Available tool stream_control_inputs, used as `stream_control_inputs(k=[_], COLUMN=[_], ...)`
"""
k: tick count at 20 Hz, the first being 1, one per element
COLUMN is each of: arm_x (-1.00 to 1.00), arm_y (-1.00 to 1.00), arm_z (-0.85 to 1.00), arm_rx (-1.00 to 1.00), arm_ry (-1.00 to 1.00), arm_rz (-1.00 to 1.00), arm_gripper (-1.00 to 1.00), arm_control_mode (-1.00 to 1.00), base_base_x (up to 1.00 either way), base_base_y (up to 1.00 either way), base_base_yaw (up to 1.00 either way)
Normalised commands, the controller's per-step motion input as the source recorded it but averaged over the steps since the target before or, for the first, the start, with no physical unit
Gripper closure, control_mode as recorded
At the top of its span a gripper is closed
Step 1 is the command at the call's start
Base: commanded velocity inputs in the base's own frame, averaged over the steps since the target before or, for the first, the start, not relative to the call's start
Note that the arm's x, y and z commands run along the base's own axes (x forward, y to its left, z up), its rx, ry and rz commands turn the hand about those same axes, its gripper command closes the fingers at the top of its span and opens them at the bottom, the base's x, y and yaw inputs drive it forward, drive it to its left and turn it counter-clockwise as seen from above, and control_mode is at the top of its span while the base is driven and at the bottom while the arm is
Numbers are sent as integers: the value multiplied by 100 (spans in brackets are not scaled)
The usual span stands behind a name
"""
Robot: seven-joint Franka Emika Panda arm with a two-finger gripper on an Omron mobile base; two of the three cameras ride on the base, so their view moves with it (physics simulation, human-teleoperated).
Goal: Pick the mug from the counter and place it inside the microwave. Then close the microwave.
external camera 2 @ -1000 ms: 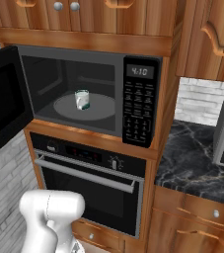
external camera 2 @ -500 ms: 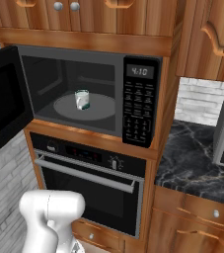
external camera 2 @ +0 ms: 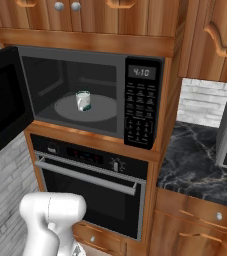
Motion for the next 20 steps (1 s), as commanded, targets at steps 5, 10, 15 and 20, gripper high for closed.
stream_control_inputs(k=[5,10,15,20], arm_x=[20,16,12,6], arm_y=[10,21,22,5], arm_z=[-7,-8,-11,-4], arm_rx=[0,0,0,0], arm_ry=[-3,-3,-4,-2], arm_rz=[0,0,0,-4], arm_gripper=[-100,-100,-100,-100], arm_control_mode=[-100,-100,-100,-100], base_base_x=[0,0,0,0], base_base_y=[0,0,0,0], base_base_yaw=[0,0,0,0])
